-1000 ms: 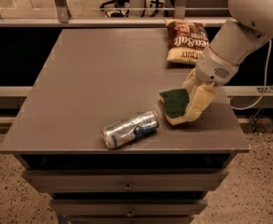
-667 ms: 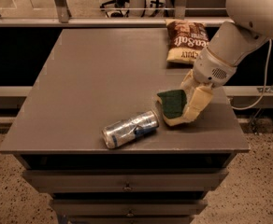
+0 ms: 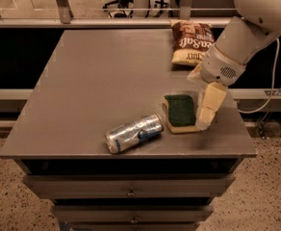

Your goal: Move sponge near redbull can

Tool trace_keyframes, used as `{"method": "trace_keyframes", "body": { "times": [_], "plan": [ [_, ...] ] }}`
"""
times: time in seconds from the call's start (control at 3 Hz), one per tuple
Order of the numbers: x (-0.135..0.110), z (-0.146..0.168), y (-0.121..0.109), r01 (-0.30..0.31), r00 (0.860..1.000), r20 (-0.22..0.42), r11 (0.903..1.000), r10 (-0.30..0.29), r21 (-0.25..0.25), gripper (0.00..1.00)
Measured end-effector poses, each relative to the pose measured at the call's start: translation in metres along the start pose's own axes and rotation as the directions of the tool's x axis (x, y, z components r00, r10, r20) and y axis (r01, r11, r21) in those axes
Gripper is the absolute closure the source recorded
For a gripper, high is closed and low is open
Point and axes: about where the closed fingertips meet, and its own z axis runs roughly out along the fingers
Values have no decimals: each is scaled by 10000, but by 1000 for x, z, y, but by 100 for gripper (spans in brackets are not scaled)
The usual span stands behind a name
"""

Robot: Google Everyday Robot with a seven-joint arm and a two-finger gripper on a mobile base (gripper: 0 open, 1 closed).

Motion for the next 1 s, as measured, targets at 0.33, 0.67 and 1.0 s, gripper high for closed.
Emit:
{"method": "trace_keyframes", "body": {
  "times": [0.33, 0.67, 1.0],
  "plan": [
    [5, -24, -12, 81, 9998, -179, 9979, -69, 648, 0],
    [26, -62, -32, -173, 9995, 292, 9890, 132, 1470, 0],
    [14, -102, -47, -64, 9976, 683, 9699, -106, 2434, 0]
  ]
}}
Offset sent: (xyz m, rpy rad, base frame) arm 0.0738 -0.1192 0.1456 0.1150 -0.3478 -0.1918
